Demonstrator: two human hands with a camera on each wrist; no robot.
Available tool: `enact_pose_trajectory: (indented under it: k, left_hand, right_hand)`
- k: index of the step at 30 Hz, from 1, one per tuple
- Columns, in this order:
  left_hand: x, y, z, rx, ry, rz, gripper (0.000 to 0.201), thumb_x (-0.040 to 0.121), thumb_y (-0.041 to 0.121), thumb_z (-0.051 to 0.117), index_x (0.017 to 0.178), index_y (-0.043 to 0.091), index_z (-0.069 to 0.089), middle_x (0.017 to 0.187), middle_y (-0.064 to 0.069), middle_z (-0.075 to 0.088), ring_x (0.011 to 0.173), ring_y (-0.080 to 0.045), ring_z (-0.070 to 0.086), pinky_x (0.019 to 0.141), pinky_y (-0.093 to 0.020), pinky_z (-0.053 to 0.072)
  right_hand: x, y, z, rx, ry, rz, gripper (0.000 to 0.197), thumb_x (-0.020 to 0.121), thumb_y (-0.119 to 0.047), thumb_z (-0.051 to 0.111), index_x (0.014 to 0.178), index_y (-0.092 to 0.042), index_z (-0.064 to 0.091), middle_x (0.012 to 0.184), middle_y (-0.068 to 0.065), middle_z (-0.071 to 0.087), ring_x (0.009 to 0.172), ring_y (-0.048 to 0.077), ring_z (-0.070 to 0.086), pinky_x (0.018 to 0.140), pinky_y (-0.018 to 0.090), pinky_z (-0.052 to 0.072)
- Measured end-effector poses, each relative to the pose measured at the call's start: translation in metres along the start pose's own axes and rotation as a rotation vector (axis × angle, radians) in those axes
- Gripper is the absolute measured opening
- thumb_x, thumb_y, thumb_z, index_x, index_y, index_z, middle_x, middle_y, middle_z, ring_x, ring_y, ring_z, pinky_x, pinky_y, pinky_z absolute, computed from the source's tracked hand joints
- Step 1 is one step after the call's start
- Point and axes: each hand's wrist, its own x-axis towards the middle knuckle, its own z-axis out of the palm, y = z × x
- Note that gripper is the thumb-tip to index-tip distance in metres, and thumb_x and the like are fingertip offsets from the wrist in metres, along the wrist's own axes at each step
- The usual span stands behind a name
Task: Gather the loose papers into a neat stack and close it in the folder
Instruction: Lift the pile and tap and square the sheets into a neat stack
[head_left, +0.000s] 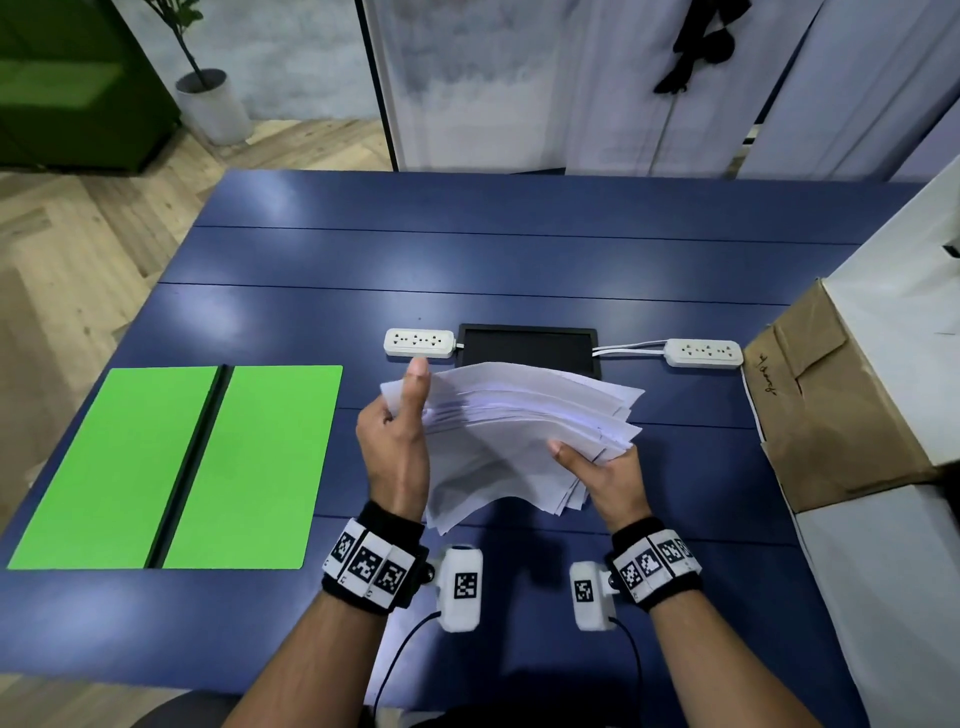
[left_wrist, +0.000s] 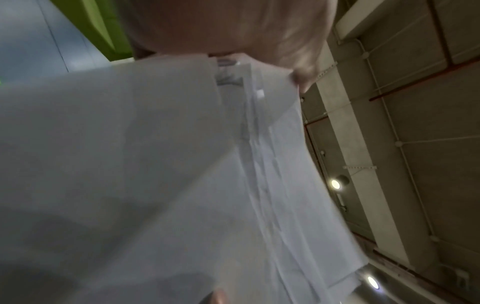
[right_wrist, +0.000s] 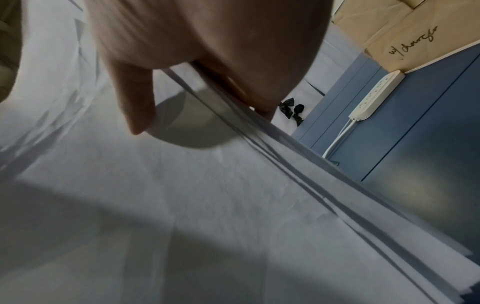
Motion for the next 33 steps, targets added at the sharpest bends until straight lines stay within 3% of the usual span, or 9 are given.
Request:
enact_pose_trajectory:
  k: [2,6,11,16,19,24,27,30,33]
  left_hand:
    - [0.002,0.000,0.001,0.020,-0.013,-0.026,0.043,0.083,0.050,0.069,0.065,0.011,0.070,0.067,-0.002,0.057,0.065,-0.016,0.048,0.065,-0.035,0.039]
    - [0.007,-0.005,-0.003,0.072,0.007,0.031,0.021,0.080,0.025,0.065,0.062,0.015,0.064,0.066,0.005,0.061,0.067,-0.013,0.053,0.073,-0.031,0.038]
    - [0.002,-0.008,-0.005,0.049,-0.031,0.085,0.026,0.087,0.023,0.075,0.076,0.002,0.065,0.068,0.004,0.058,0.062,-0.008,0.048,0.063,-0.021,0.040]
    - [0.003,-0.012,-0.003,0.077,-0.067,0.097,0.016,0.083,0.009,0.078,0.084,-0.002,0.067,0.078,-0.003,0.066,0.068,-0.007,0.058,0.070,-0.019,0.047]
    - [0.001,-0.014,-0.011,0.011,-0.200,0.132,0.024,0.085,0.017,0.076,0.095,-0.001,0.065,0.087,-0.015,0.068,0.082,-0.019,0.062,0.077,-0.022,0.049]
    - [0.012,-0.044,-0.033,-0.046,-0.476,0.057,0.075,0.066,0.016,0.082,0.130,-0.002,0.047,0.111,-0.031,0.064,0.101,-0.029,0.063,0.090,-0.033,0.053]
    - [0.012,-0.057,-0.033,0.091,-0.479,-0.063,0.065,0.062,0.014,0.091,0.120,0.009,0.062,0.110,-0.012,0.072,0.096,-0.020,0.068,0.092,-0.039,0.055]
    - [0.010,-0.063,-0.030,0.115,-0.472,-0.107,0.035,0.073,0.003,0.086,0.105,0.003,0.072,0.104,-0.014,0.077,0.092,-0.023,0.072,0.091,-0.050,0.057]
    - [0.009,-0.062,-0.029,0.098,-0.453,-0.113,0.025,0.076,-0.003,0.081,0.100,-0.001,0.073,0.095,-0.006,0.079,0.085,-0.016,0.072,0.081,-0.036,0.057]
  right_hand:
    - [0.000,0.002,0.000,-0.011,0.000,0.000,0.029,0.081,0.013,0.074,0.108,0.001,0.072,0.100,0.004,0.079,0.093,0.014,0.074,0.084,0.025,0.057]
    - [0.000,0.003,-0.003,-0.020,0.004,0.020,0.029,0.082,0.011,0.074,0.111,0.007,0.071,0.100,0.006,0.079,0.091,0.014,0.075,0.082,0.024,0.057]
    - [0.000,0.002,-0.003,-0.023,0.009,0.042,0.030,0.081,0.011,0.075,0.111,0.010,0.070,0.099,0.008,0.078,0.090,0.015,0.075,0.080,0.023,0.057]
    - [-0.001,0.006,-0.004,-0.026,0.049,0.069,0.034,0.077,0.001,0.080,0.110,0.008,0.072,0.106,0.018,0.077,0.091,0.019,0.074,0.085,0.029,0.058]
    - [-0.001,0.005,-0.005,-0.059,0.083,0.078,0.026,0.079,-0.003,0.080,0.104,0.002,0.075,0.101,0.013,0.078,0.089,0.017,0.074,0.083,0.029,0.057]
    - [-0.002,0.002,-0.004,-0.045,0.100,0.093,0.013,0.083,-0.006,0.075,0.096,-0.011,0.074,0.087,-0.005,0.079,0.083,0.006,0.074,0.075,0.018,0.056]
    - [-0.003,0.002,0.000,-0.009,0.102,0.141,0.017,0.080,-0.022,0.072,0.096,-0.016,0.074,0.089,-0.005,0.079,0.086,0.006,0.073,0.077,0.020,0.056]
    - [-0.004,0.004,-0.001,-0.018,0.085,0.165,0.020,0.082,-0.025,0.074,0.100,-0.016,0.073,0.094,-0.006,0.079,0.090,0.006,0.073,0.083,0.026,0.054]
    - [-0.006,-0.005,0.003,0.003,0.149,0.092,0.060,0.072,-0.046,0.087,0.112,-0.005,0.068,0.100,0.000,0.077,0.092,0.013,0.072,0.085,0.033,0.058]
